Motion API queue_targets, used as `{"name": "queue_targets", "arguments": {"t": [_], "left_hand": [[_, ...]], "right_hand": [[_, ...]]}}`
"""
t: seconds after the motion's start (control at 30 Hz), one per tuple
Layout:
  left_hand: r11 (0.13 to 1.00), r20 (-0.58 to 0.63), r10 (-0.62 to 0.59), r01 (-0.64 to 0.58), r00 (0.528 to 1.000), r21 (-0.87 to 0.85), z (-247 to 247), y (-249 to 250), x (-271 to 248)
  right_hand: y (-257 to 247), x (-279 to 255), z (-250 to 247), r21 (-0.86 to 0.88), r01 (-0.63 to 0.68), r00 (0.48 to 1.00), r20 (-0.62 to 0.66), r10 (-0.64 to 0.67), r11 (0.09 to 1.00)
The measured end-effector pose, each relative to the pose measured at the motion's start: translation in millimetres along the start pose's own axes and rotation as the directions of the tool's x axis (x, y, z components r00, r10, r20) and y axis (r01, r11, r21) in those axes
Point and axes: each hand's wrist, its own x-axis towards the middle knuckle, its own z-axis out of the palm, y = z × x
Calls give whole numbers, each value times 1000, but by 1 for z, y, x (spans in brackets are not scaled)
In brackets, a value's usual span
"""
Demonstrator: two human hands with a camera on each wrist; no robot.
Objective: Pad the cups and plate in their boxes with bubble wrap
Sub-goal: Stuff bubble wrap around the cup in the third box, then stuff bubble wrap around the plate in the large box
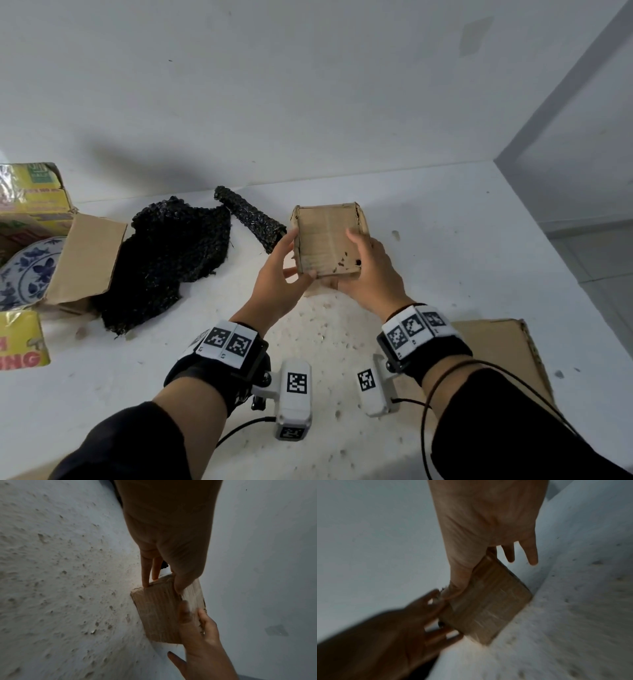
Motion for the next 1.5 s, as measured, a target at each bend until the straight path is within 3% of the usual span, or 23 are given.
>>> {"name": "queue_targets", "arguments": {"t": [0.13,0.23,0.43,0.53,0.7,0.9,1.07,1.23,1.5], "left_hand": [[999,5,26,-26,1000,31,-1,-4,1],[999,10,27,-27,1000,30,-1,-5,1],[1000,16,27,-28,1000,15,-1,-8,3],[999,17,41,-41,999,3,-1,-9,4],[998,36,65,-65,997,-1,-3,-13,6],[998,37,55,-55,998,-14,-3,-13,5],[999,25,37,-36,999,-30,-3,-8,4],[999,18,34,-33,999,-27,-1,-5,2],[992,17,-30,28,999,119,0,5,1]], "right_hand": [[9,2,17,-240,108,977,-155,-148,965],[10,0,21,-256,134,965,-184,-184,957],[5,1,7,-347,50,998,-12,-58,937],[-3,-2,10,-267,-44,997,-65,28,963],[0,-6,20,-348,-19,989,-146,-35,937],[2,-2,11,-366,8,1000,-11,-13,931],[-2,4,2,-190,-67,995,54,79,979],[2,2,7,-324,16,999,39,-3,946],[-3,-3,1,-420,10,997,70,21,908]]}}
